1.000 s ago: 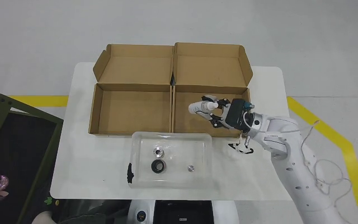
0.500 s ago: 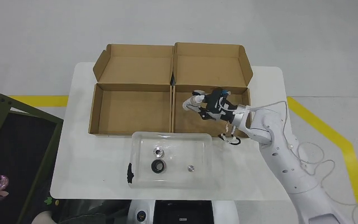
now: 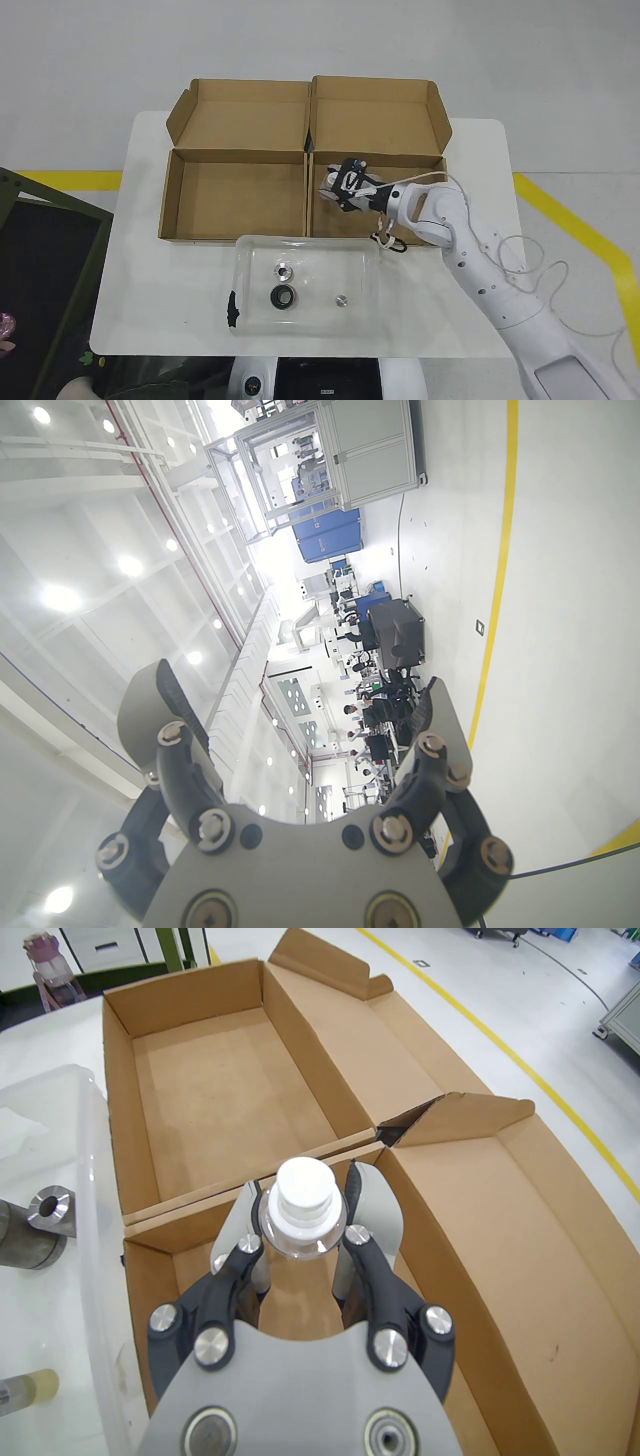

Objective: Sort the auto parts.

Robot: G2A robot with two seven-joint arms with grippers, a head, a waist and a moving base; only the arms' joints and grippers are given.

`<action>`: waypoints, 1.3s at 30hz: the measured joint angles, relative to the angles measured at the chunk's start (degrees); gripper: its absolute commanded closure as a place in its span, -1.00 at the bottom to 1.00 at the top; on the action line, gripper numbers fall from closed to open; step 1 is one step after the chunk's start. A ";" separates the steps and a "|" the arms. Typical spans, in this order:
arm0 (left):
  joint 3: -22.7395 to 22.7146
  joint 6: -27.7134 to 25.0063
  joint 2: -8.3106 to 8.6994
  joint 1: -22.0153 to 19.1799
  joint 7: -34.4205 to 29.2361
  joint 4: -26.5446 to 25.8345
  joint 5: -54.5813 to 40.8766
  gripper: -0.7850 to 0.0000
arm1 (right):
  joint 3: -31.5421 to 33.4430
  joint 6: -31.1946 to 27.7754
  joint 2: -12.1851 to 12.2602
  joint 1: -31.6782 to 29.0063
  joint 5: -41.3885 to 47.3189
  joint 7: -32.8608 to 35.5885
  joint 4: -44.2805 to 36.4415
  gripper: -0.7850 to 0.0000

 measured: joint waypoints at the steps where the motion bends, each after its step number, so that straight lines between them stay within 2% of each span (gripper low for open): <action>1: 0.00 0.00 0.00 0.00 0.00 0.00 0.00 -1.00 | -0.46 0.42 -0.16 0.33 -0.31 0.54 0.37 1.00; 4: 0.00 0.00 0.00 0.00 0.00 0.00 0.00 -1.00 | -1.66 0.99 -0.65 1.35 -0.47 1.60 1.65 1.00; 5: 0.00 0.00 0.00 0.00 0.00 0.00 0.00 -1.00 | -1.95 1.15 -0.82 1.74 -0.40 1.89 2.12 0.89; 7: 0.00 0.00 0.00 0.00 0.00 0.00 0.00 -1.00 | -2.22 1.33 -1.03 2.18 -0.15 1.99 2.77 0.40; 9: 0.00 0.00 0.00 0.00 0.00 0.00 0.00 -1.00 | -2.41 1.52 -1.21 2.54 0.02 2.14 3.42 -0.86; 10: 0.00 0.00 0.00 0.00 0.00 0.00 0.00 -1.00 | -2.48 1.62 -1.28 2.66 0.07 2.24 3.63 -1.00; 16: 0.00 0.00 0.00 0.00 0.00 0.00 0.00 -1.00 | -2.01 2.33 -1.61 2.77 2.07 2.54 4.18 -1.00; 22: 0.00 0.00 0.00 0.00 0.00 0.00 0.00 -1.00 | 0.77 0.23 -1.11 1.08 5.76 1.13 0.68 -1.00; 28: 0.00 0.00 0.00 0.00 0.00 0.00 0.00 -1.00 | 4.37 -1.88 0.10 -2.05 4.61 1.70 -6.82 -1.00; 39: 0.00 0.00 0.00 0.00 0.00 0.00 0.00 -1.00 | 8.33 -8.31 2.59 -10.81 1.18 12.40 -23.23 -1.00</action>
